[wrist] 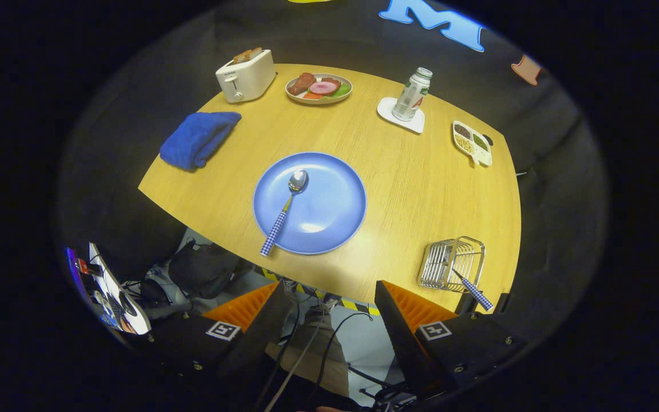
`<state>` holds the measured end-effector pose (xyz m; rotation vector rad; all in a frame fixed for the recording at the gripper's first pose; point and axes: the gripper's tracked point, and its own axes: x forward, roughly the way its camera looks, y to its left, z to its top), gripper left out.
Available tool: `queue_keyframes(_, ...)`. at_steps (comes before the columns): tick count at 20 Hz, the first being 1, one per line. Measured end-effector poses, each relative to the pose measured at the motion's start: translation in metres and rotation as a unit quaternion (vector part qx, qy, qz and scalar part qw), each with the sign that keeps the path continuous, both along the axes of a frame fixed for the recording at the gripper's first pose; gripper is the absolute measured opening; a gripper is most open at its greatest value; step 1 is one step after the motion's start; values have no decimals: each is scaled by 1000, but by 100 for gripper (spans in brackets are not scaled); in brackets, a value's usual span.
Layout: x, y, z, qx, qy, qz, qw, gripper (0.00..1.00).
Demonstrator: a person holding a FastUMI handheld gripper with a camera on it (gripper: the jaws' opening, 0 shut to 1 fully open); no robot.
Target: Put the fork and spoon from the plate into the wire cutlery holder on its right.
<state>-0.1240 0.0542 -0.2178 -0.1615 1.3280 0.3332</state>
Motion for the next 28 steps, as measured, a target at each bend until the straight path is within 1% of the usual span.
queue_keyframes(3, 9, 14, 0, 9, -17, -12, 1000, 97)
queue_keyframes(6, 9, 28, -4, 18, -15, -22, 1000, 97)
queue_keyframes(11, 21, 50, -13, 32, -28, -38, 998, 97)
queue_keyframes(16, 23, 68, -38, 39, -21, -59, 997, 97)
queue_keyframes(21, 30, 82, -74, 44, -14, -92, 995, 97)
queue_keyframes(23, 32, 88, -88, 48, -6, -94, 994, 97)
queue_keyframes(25, 29, 93, -98, 48, 7, -92, 995, 85)
queue_keyframes(26, 30, 95, -103, 49, 11, -90, 995, 85)
queue_keyframes(28, 28, 96, -112, 46, 20, -87, 995, 74)
